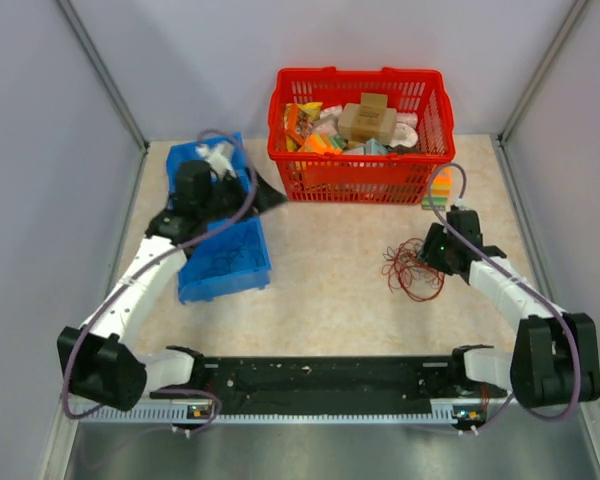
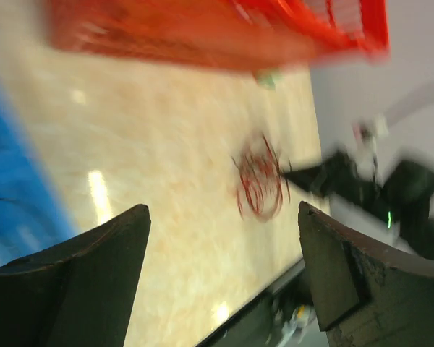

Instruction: Untangle the cables

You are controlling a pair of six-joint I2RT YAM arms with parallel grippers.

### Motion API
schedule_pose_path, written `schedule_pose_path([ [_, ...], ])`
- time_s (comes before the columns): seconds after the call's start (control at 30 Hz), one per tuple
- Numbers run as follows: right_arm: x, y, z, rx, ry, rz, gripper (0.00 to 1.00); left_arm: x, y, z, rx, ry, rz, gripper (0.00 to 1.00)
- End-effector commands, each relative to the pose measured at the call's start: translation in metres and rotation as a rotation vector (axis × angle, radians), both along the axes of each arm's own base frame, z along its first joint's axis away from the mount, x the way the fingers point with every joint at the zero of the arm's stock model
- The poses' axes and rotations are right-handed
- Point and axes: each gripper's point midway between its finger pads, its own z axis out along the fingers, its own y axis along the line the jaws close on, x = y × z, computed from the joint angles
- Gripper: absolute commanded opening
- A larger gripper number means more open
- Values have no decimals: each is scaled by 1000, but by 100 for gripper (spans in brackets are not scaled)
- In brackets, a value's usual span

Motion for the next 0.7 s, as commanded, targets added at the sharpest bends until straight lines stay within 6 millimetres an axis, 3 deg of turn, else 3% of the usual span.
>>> schedule_pose_path([
  [0.0, 25, 37, 10, -5, -57, 216, 39, -78, -94, 0, 151, -292, -447, 87],
  [0.07, 25, 65, 6, 82, -67, 309, 11, -95, -114, -15, 159, -307, -512, 87],
  [0.1, 22, 77, 4, 109, -70, 338, 3, -102, -122, -23, 176, -302, -533, 87],
  [0.23, 6, 132, 16, 131, -131, 509, 0, -110, -135, -42, 246, -287, -552, 86],
  [0.37, -25, 193, 53, 344, -235, 732, 0, -100, -134, -46, 289, -284, -521, 82],
  [0.5, -33, 194, 78, 401, -323, 731, 0, -93, -135, -50, 311, -252, -505, 77],
  [0.53, -35, 194, 81, 410, -329, 738, 0, -93, -136, -52, 303, -249, -510, 67],
  [0.57, -38, 196, 83, 422, -328, 754, 0, -94, -140, -56, 295, -242, -524, 60],
  [0.67, -42, 198, 78, 436, -286, 769, 0, -96, -148, -71, 284, -203, -568, 58],
])
